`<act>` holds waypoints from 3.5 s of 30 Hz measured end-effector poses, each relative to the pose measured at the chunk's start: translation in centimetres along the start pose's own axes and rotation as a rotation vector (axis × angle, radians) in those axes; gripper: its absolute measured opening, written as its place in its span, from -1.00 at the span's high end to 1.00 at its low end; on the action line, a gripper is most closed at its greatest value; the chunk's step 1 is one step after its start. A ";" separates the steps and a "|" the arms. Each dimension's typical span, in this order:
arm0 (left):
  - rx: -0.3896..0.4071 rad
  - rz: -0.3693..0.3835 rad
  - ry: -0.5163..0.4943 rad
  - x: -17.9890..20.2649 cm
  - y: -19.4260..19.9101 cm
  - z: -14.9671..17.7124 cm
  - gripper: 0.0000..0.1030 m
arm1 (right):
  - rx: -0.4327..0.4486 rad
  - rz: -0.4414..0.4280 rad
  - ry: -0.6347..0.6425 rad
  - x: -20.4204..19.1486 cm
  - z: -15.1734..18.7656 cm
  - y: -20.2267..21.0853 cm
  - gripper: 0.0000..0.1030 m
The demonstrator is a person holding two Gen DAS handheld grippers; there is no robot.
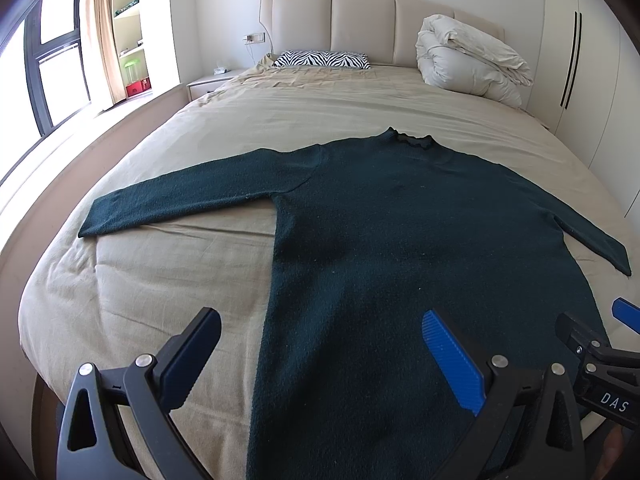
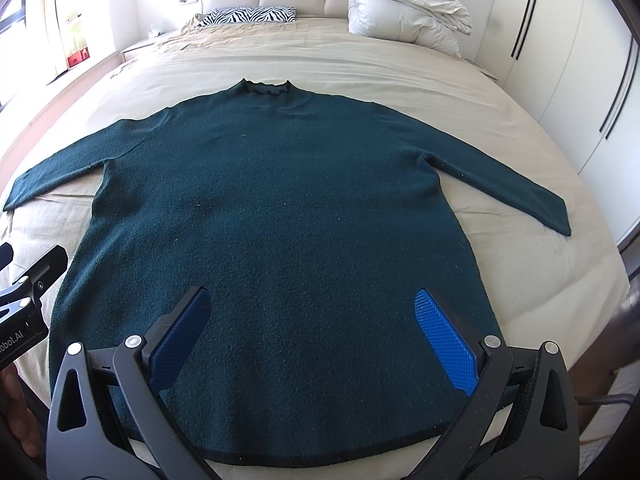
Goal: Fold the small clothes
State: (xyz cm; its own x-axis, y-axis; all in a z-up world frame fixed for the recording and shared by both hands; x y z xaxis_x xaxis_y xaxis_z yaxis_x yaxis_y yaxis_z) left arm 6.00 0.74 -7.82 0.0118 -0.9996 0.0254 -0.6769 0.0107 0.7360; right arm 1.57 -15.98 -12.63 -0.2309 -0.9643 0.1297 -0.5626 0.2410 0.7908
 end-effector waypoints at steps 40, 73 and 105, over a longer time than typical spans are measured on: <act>-0.006 0.004 0.006 0.1 0.1 0.5 -1.00 | -0.002 0.006 0.008 -0.4 0.0 0.0 -1.00; -0.110 0.262 0.434 -12.0 -4.6 -2.1 -1.00 | 0.192 -0.149 0.040 -6.5 -6.3 1.9 -1.00; 0.109 0.186 0.771 -28.9 -15.7 -15.4 0.84 | 0.149 -0.460 -0.178 -8.6 -10.8 -4.5 -0.41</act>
State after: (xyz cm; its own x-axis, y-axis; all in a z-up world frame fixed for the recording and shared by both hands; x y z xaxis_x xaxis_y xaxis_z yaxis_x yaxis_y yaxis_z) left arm 27.66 29.89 -9.68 0.3708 -0.6816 0.6308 -0.7852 0.1327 0.6049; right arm 14.70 -9.94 -10.83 -0.0571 -0.9438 -0.3256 -0.7418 -0.1782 0.6465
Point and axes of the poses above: each gripper's, at about its wrist camera, not at the fingertips, and y roughly against the way its jaws point, x to its right, z to its underside, the point moved 9 cm from there along -y, roughly the way its jaws point, and after that the axes turned 2 degrees about y, right-handed, at the moved point
